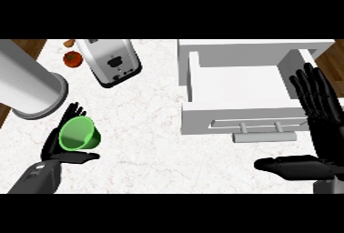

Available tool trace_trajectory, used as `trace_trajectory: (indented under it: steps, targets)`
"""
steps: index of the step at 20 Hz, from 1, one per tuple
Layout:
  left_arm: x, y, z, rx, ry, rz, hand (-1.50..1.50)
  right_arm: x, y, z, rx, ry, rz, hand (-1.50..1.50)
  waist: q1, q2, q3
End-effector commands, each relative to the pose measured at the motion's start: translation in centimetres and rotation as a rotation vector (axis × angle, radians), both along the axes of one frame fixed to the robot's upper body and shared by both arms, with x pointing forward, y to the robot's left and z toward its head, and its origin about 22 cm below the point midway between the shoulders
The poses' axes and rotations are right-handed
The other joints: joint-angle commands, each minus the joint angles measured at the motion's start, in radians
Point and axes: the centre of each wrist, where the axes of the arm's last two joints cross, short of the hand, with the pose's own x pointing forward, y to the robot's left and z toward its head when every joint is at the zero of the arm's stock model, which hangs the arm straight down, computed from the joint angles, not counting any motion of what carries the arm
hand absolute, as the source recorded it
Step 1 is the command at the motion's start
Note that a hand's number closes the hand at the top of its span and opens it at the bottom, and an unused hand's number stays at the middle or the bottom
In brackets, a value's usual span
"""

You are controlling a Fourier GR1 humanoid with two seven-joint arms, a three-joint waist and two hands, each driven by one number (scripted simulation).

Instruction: Pick up the cup, place it into the drawer and close the drawer

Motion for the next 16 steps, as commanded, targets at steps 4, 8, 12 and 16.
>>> trace_trajectory:
  steps: [4, 8, 12, 16]
  targets:
    - [0.8, -1.7, -0.2, -0.238, -0.097, -0.119, 1.50, 0.0, 0.5, -0.4, 0.008, 0.007, 0.008, -1.50, -0.010, 0.002, -0.001]
    - [1.3, -2.0, 0.2, -0.296, -0.099, -0.203, 1.50, 0.4, -0.3, -0.1, 0.002, 0.001, 0.017, -1.50, -0.005, 0.001, 0.000]
    - [0.9, -4.7, -1.1, -0.362, -0.127, -0.213, 1.50, 0.6, 0.4, -0.3, -0.002, 0.027, 0.007, -1.50, 0.008, -0.002, 0.000]
    - [0.9, -2.3, -0.1, -0.325, -0.207, -0.080, 1.50, -0.1, -0.3, -0.7, 0.001, 0.012, -0.013, -1.50, 0.007, -0.003, 0.001]
